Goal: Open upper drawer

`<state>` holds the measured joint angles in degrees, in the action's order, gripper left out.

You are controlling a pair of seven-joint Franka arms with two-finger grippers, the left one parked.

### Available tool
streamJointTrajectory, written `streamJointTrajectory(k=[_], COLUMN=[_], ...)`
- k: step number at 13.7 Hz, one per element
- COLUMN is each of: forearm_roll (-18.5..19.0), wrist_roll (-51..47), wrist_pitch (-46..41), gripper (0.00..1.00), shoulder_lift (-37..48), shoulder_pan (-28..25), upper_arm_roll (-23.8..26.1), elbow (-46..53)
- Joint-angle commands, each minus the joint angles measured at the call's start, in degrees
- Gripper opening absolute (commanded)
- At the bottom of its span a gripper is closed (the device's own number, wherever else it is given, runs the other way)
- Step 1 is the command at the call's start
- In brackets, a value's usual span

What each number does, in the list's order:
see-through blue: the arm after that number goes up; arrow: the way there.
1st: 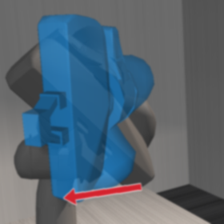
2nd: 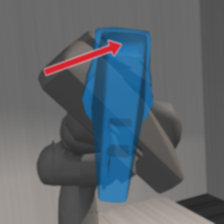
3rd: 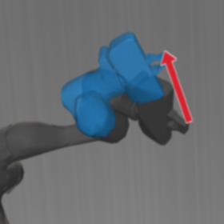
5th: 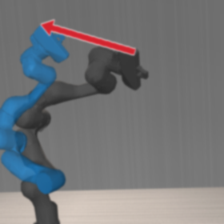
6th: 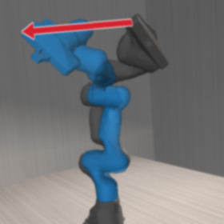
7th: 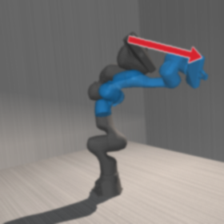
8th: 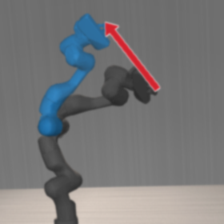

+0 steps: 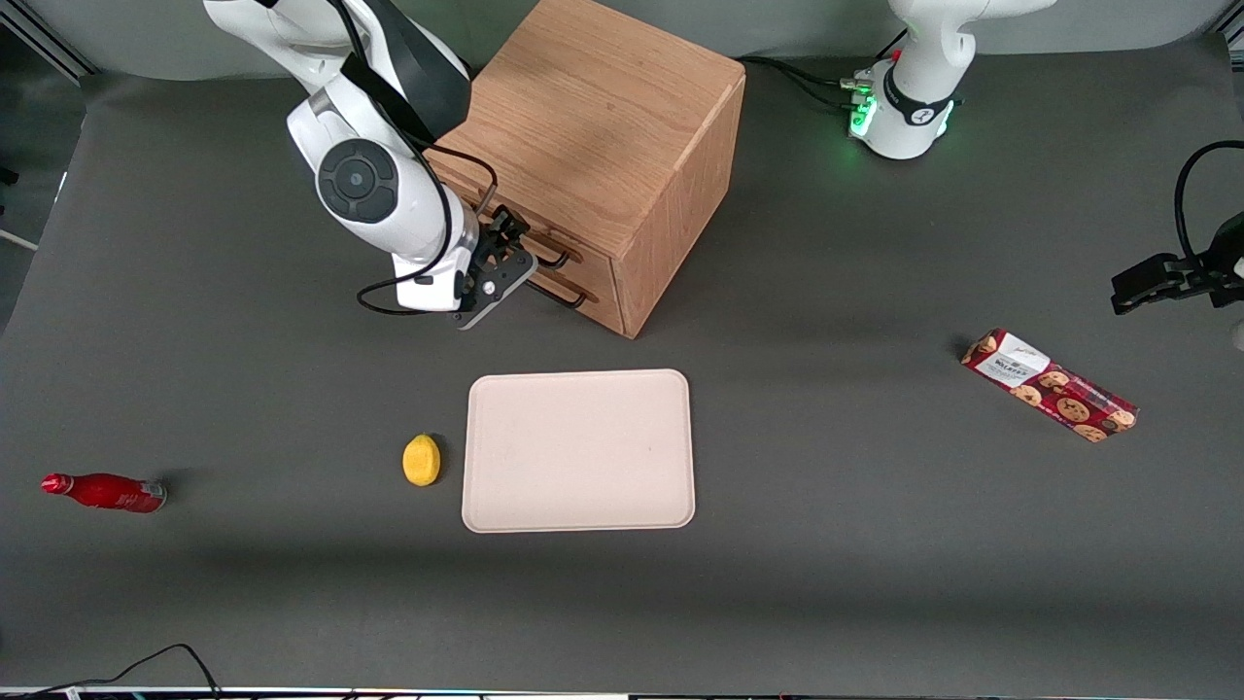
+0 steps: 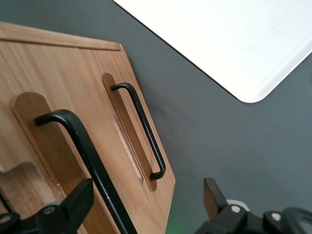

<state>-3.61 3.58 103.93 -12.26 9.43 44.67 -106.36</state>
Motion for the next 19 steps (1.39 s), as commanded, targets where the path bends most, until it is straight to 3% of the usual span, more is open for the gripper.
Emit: streamJointTrajectory(k=[1,19], forearm_roll=[-1.49,-0.26], wrist_roll=[1.52,2.14], wrist_pitch=[1.88,7.33], gripper=[1.00,1.00], shoulder_lift=[0.74,-2.16], shoulder_pan=[-0.28,-0.29], upper_arm_roll=[0.15,-0.64], elbow=[-1.92,-4.56])
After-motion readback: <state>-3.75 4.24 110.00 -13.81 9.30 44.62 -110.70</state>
